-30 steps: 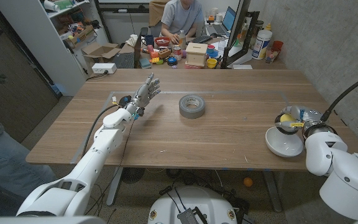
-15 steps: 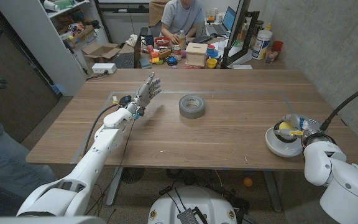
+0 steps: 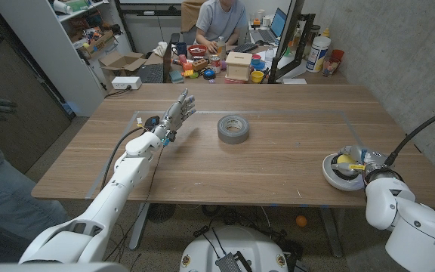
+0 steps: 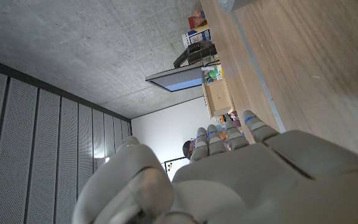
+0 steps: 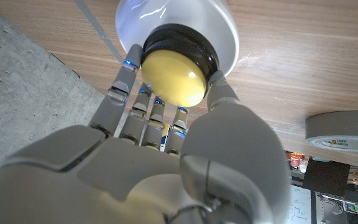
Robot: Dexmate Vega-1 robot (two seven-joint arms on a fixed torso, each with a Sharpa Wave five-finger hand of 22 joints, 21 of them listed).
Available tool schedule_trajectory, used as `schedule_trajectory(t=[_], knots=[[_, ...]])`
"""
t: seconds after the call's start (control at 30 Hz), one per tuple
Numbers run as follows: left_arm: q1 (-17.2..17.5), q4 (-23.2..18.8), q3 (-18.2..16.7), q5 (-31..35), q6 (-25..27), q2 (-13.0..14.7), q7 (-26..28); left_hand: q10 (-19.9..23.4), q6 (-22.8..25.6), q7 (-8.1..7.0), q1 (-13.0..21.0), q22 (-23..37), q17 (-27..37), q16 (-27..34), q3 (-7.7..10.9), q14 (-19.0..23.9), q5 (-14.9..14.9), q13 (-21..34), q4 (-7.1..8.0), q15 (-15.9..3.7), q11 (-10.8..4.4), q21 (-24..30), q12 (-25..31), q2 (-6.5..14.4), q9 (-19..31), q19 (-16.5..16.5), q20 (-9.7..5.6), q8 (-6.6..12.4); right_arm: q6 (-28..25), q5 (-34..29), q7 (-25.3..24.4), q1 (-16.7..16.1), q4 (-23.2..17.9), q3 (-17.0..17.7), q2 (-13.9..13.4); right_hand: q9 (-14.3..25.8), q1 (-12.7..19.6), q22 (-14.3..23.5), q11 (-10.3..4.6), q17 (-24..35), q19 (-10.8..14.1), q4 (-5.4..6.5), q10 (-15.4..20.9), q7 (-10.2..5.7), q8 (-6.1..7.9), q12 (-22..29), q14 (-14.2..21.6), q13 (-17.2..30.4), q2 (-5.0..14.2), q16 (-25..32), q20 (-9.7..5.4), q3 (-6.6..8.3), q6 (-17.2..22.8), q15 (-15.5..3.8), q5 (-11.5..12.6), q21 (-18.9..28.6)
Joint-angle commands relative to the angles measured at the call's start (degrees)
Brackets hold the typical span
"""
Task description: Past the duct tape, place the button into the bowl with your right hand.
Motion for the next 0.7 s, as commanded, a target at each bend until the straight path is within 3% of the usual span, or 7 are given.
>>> schedule_trajectory(t=[0.03,0.33,0.7], knots=[[0.89,-1.3,-0.02,-0.02,0.56,0.44,0.85,0.24,0.49,-0.16,0.15,0.09,0.24,0.29,-0.33,0.1,0.47,0.11,0.31,0.34,-0.01,-0.08,0.26,0.35,0.16,-0.27,0.18,-0.08,2.28,5.87,-3.65,2.07,3.26,-1.13,0.11,0.18,2.45,0.13,-0.09,0.32,0.53,0.16,0.57,0.05,0.12,-0.02,0.73,0.27,3.11,0.24,0.03,0.6,0.75,-0.1,0.28,-0.09],[1.54,-1.86,-0.14,-0.27,0.77,0.49,1.4,0.2,0.5,-0.1,0.19,0.09,0.24,0.29,-0.42,0.09,0.47,0.11,0.3,0.38,-0.11,-0.08,0.24,0.4,0.16,-0.29,0.17,-0.08,3.01,8.64,-5.35,3.75,4.61,-1.82,0.64,0.19,2.32,0.14,-0.01,0.34,0.53,0.24,0.58,-0.04,0.03,-0.1,0.78,0.27,3.14,0.21,-0.05,0.61,0.72,-0.12,0.28,-0.15],[1.74,-2.13,-0.22,-0.37,0.69,0.67,1.73,0.17,0.48,-0.19,0.24,0.09,0.24,0.3,-0.54,0.12,0.46,0.11,0.29,0.34,0.1,-0.07,0.23,0.47,0.16,-0.28,0.17,-0.1,2.18,11.75,-5.71,5.24,5.03,-2.74,-1.09,0.15,2.18,0.16,0.09,0.32,0.41,0.23,0.12,-0.13,-0.31,-0.44,0.4,0.27,2.94,-0.06,0.17,0.6,0.33,0.51,0.26,-0.29]])
